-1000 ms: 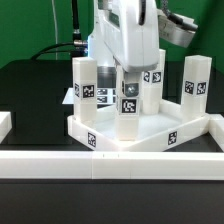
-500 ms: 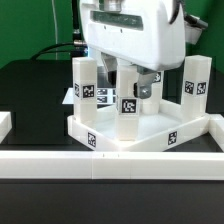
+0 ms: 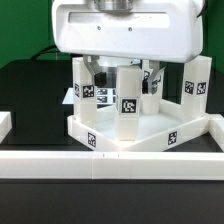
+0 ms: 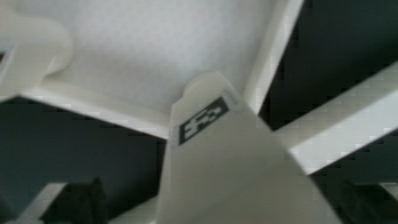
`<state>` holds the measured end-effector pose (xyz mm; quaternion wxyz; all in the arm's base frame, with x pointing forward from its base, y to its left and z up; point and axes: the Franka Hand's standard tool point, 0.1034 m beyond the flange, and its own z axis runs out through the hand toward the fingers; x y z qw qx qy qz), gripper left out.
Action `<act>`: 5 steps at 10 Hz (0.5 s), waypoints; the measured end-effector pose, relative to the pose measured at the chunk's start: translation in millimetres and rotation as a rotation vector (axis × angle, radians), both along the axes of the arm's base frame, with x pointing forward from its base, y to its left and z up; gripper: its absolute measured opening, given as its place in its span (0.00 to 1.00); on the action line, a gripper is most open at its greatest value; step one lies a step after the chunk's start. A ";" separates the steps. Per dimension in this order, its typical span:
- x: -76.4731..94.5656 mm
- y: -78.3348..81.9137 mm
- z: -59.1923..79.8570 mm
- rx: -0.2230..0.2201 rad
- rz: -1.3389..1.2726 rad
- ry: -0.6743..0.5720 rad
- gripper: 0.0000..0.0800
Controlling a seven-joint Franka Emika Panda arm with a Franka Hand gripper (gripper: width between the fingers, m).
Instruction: Assemble desk
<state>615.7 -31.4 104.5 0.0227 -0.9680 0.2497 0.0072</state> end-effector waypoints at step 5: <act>1.1 -2.9 1.4 -0.035 0.411 -0.004 0.80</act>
Offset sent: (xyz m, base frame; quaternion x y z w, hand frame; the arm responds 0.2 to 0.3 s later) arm 0.0101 0.0023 0.0028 -0.0239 -0.0229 -0.2436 0.9693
